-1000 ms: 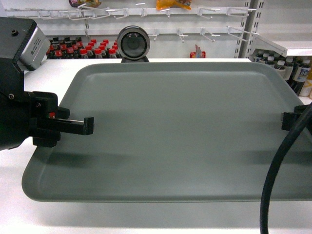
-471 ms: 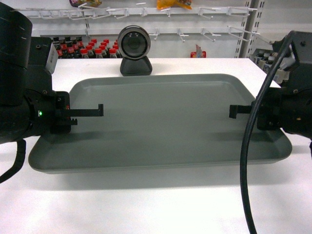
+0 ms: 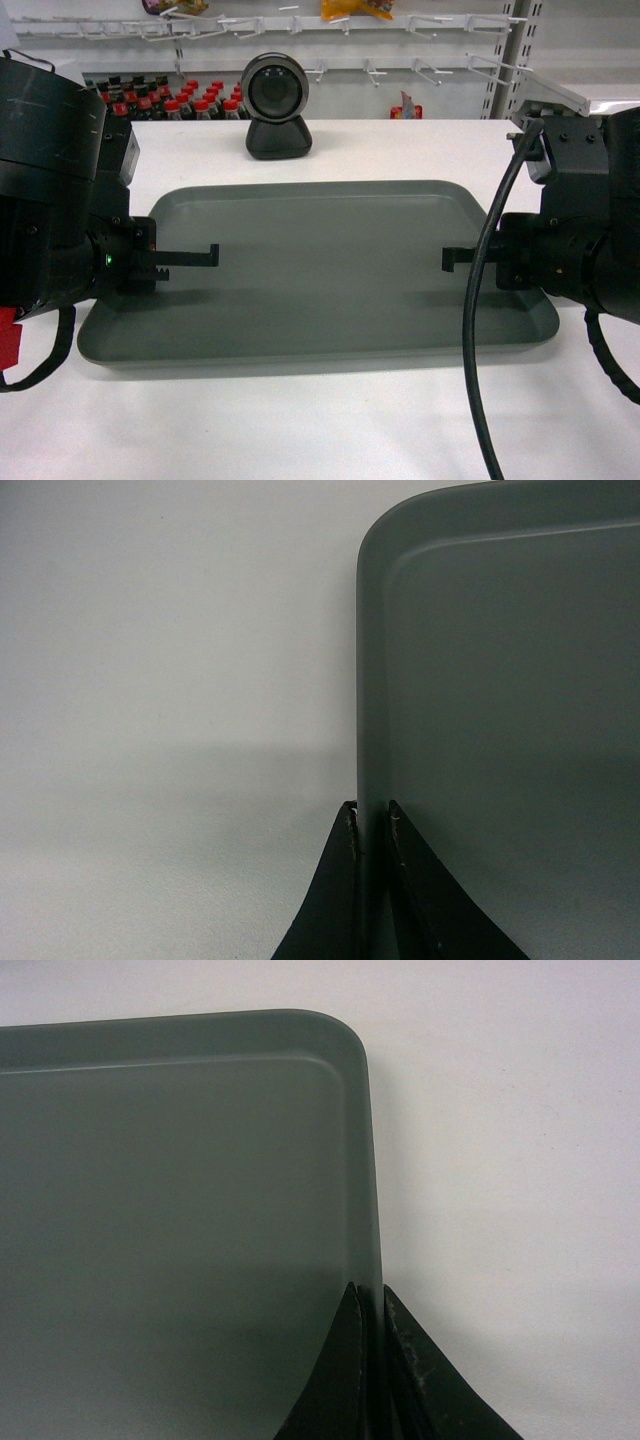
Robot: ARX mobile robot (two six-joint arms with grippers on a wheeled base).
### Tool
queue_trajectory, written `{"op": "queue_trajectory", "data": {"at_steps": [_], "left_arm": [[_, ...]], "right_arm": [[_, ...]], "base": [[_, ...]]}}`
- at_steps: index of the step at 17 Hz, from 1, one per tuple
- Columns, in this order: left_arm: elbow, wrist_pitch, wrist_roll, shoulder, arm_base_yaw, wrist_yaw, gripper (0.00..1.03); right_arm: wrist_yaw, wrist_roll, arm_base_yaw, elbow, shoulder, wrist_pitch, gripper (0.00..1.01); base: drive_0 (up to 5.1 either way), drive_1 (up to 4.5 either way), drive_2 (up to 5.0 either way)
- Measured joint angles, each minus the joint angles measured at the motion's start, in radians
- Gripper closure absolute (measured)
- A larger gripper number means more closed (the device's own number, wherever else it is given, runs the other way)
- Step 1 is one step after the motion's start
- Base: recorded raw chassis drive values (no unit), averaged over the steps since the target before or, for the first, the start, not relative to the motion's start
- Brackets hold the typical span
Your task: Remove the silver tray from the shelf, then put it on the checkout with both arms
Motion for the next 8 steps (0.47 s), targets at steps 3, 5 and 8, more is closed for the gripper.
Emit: {"op": "queue_trajectory", "data": {"at_steps": [3,5,8], "left_arm": [[0.0,0.034,0.03,0.019,0.002,-0.011,1.0],[0.0,0.043,0.046,0.022,0.001,-0.013,1.0],[-0.001,0.05,0.085,0.022,-0.006,-0.035,0.81]], "right_arm": [[0.046,-0.021,0.018,0.01,0.013,-0.002,0.99],[0.069,-0.031,0.027,0.016,0.013,-0.018,0.99],[0.095,-0.089,0.047,0.016,0.017,-0.018,0.75]], "base": [[0.0,0.0,0.0],[0.0,0.0,0.0],[0.0,0.0,0.0]]}}
